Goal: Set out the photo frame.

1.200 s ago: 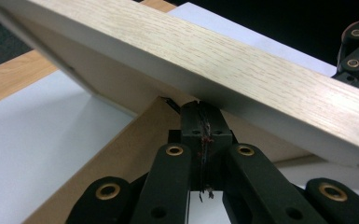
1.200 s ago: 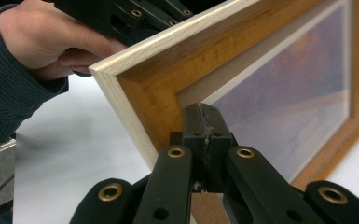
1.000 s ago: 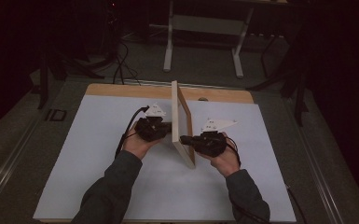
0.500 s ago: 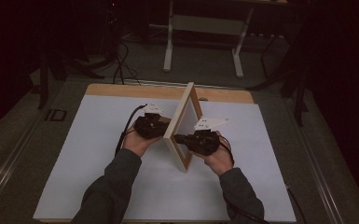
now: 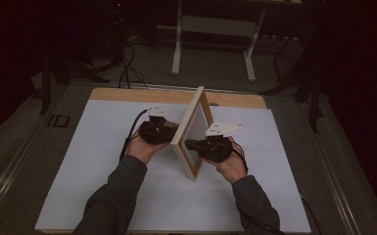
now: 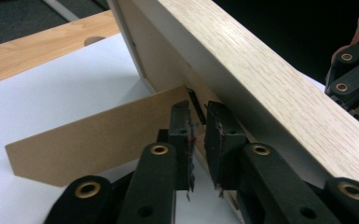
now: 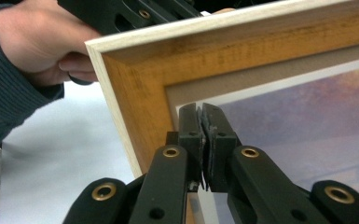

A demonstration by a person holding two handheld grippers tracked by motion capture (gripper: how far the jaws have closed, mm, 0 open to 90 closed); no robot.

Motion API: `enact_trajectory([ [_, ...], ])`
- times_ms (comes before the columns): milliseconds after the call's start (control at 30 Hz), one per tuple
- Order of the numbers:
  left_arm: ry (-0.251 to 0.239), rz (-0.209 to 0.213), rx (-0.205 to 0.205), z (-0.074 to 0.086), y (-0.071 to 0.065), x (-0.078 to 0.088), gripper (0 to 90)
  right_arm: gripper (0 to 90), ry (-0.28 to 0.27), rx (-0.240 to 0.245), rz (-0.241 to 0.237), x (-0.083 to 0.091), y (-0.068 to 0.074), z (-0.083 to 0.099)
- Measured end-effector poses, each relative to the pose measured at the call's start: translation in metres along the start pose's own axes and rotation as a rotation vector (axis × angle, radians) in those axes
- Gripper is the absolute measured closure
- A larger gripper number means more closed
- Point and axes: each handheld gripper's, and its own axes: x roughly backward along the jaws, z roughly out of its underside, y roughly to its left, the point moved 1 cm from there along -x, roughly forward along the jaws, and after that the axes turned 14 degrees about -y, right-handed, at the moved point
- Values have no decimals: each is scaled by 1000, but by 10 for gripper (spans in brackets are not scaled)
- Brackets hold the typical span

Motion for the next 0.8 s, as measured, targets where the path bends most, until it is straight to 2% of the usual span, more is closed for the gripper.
enact_trajectory([
  [100,5,-4,31,0,3,1,755,846,3,-2,3,3,-2,1],
  [200,15,-6,40,0,4,2,697,816,11,-1,5,5,-3,2],
  [400,12,-22,56,-1,5,7,651,789,21,-1,11,8,-5,6],
  [533,-25,-29,89,-1,5,12,622,778,24,-5,14,10,-6,7],
  [800,-78,-38,126,-6,7,24,578,759,26,-5,16,10,-7,9],
])
